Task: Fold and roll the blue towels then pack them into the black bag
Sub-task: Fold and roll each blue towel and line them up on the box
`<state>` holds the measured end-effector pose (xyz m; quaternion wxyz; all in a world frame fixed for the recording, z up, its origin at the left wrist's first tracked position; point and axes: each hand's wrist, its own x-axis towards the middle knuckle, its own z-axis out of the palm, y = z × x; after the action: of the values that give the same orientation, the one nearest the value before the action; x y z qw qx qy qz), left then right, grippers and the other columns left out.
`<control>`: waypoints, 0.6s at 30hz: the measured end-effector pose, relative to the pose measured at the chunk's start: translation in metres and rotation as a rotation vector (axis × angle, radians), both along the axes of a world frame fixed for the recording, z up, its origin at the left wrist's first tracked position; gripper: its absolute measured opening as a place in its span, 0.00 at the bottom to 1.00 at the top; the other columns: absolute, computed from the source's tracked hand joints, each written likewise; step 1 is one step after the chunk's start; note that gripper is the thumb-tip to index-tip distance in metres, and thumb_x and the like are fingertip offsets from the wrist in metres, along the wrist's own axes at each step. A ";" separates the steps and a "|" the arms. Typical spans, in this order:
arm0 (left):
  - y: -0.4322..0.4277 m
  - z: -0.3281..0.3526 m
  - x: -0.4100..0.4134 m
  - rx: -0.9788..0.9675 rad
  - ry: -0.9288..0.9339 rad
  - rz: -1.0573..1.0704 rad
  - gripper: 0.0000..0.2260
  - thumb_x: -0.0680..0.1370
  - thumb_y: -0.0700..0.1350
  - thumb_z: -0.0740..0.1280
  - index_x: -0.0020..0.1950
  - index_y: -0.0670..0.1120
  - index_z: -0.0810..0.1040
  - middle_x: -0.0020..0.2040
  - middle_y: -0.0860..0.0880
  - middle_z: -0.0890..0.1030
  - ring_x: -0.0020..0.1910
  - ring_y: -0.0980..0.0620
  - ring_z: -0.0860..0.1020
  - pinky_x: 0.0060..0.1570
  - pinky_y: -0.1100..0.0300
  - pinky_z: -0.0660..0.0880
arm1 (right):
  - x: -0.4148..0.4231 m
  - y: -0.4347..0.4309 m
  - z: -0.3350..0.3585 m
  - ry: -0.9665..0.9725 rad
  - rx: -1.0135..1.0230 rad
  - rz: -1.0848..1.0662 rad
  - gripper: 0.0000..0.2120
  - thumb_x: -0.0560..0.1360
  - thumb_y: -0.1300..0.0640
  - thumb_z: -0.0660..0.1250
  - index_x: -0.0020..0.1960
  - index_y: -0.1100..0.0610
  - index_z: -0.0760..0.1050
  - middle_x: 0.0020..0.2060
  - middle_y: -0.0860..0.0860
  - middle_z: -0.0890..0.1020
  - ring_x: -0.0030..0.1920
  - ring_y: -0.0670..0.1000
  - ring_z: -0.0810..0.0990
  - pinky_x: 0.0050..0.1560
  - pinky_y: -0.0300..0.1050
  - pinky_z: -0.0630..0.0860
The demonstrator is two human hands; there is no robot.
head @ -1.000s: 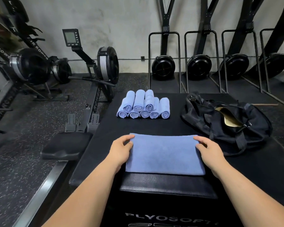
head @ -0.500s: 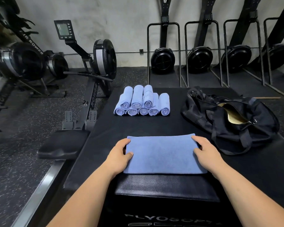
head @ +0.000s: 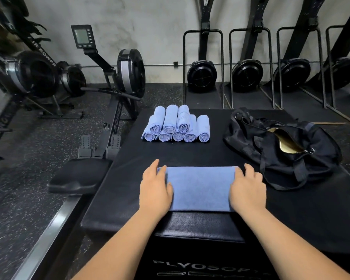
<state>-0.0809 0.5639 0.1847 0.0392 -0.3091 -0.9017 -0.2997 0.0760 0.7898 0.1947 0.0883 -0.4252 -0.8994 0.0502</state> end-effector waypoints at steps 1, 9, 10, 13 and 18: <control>0.010 0.002 0.005 -0.054 0.066 -0.051 0.24 0.80 0.45 0.67 0.76 0.43 0.73 0.83 0.43 0.61 0.80 0.41 0.62 0.77 0.47 0.65 | -0.006 -0.006 0.000 0.008 0.055 0.092 0.24 0.81 0.52 0.61 0.77 0.53 0.69 0.80 0.54 0.63 0.70 0.60 0.68 0.61 0.55 0.74; 0.031 -0.016 0.009 -0.509 0.058 -0.237 0.34 0.85 0.67 0.45 0.87 0.53 0.45 0.86 0.51 0.39 0.84 0.50 0.37 0.82 0.48 0.38 | -0.013 -0.006 -0.020 -0.187 -0.074 0.436 0.39 0.78 0.26 0.33 0.85 0.40 0.45 0.85 0.46 0.40 0.84 0.52 0.39 0.83 0.54 0.44; 0.024 -0.019 0.005 -0.526 0.079 -0.228 0.35 0.84 0.69 0.44 0.87 0.54 0.44 0.86 0.51 0.38 0.84 0.50 0.36 0.82 0.48 0.38 | -0.007 0.000 -0.021 -0.195 -0.048 0.414 0.39 0.78 0.26 0.33 0.85 0.40 0.44 0.85 0.46 0.40 0.84 0.52 0.38 0.83 0.54 0.44; 0.012 -0.022 -0.005 -0.542 0.102 -0.200 0.39 0.81 0.72 0.40 0.87 0.52 0.43 0.86 0.49 0.37 0.84 0.49 0.35 0.83 0.48 0.41 | 0.002 0.008 -0.022 -0.188 -0.039 0.351 0.37 0.80 0.28 0.35 0.85 0.40 0.43 0.85 0.46 0.39 0.84 0.50 0.38 0.83 0.55 0.44; 0.001 -0.023 -0.008 -0.498 0.078 -0.147 0.41 0.81 0.72 0.40 0.87 0.49 0.44 0.86 0.50 0.39 0.84 0.50 0.36 0.83 0.48 0.43 | 0.011 0.005 -0.019 -0.181 -0.072 0.301 0.36 0.80 0.29 0.36 0.85 0.40 0.41 0.84 0.45 0.37 0.83 0.49 0.34 0.83 0.56 0.41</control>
<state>-0.0886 0.5650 0.1617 -0.0250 -0.3854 -0.9206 -0.0586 0.0871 0.7950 0.1755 -0.0168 -0.2913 -0.9548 0.0563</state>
